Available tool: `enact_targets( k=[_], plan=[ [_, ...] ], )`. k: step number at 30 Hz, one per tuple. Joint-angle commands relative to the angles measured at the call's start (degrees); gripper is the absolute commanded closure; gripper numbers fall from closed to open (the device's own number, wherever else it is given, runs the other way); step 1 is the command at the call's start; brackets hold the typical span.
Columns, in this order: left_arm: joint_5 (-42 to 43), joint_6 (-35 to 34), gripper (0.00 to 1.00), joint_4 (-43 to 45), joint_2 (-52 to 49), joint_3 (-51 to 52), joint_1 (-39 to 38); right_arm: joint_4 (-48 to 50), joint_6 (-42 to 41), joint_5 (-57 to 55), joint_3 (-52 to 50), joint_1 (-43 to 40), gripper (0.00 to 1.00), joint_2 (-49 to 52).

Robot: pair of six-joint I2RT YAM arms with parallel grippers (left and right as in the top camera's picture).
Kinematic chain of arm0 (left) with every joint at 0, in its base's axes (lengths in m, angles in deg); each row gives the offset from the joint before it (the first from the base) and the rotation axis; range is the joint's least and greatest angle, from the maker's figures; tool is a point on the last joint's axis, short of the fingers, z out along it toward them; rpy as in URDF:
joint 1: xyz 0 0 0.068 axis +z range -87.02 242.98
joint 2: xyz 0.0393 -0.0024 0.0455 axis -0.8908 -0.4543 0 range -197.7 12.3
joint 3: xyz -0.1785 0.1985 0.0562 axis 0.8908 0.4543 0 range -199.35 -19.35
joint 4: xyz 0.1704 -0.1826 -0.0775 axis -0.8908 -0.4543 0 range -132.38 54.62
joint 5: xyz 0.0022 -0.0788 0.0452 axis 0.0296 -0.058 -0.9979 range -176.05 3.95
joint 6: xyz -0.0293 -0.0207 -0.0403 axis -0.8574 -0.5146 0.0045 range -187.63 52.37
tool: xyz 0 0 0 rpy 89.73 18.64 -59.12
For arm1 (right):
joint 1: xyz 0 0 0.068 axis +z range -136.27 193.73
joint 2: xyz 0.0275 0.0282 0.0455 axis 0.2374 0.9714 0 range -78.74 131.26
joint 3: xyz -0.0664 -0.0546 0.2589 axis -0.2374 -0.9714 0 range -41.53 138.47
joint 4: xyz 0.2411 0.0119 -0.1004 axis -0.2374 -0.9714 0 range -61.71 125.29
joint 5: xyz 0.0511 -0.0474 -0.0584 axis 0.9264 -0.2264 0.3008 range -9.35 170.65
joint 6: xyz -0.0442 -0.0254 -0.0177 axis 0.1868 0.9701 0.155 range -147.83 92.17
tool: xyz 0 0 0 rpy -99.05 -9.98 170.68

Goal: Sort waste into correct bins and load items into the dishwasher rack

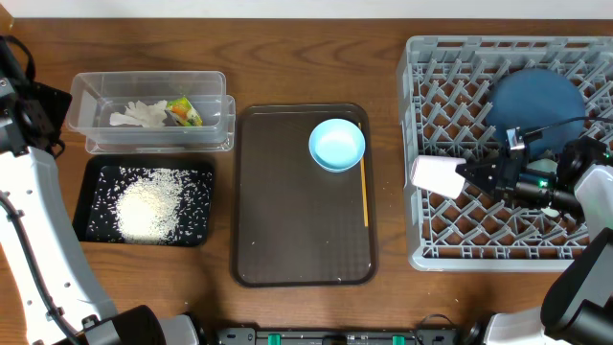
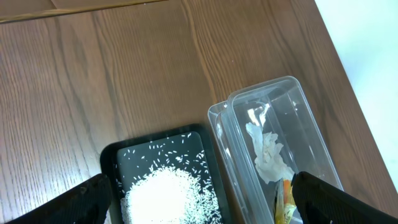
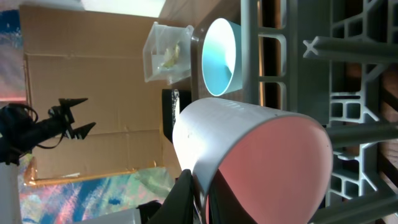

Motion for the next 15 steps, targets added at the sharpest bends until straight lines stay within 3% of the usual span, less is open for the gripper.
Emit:
enact_targets(
  k=[1, 10, 15],
  plan=[
    [-0.8, -0.1, 0.05, -0.2, -0.2, 0.0, 0.2, 0.5, -2.8, -9.8, -0.2, -0.2, 0.96, -0.4],
    [-0.8, -0.1, 0.05, -0.2, -0.2, 0.0, 0.2, 0.4, -5.1, -13.4, -0.2, -0.2, 0.96, -0.4],
    [-0.8, -0.1, 0.05, -0.1, -0.2, 0.0, 0.2, 0.4, -5.8, -3.0, -0.2, -0.2, 0.99, -0.4]
  ],
)
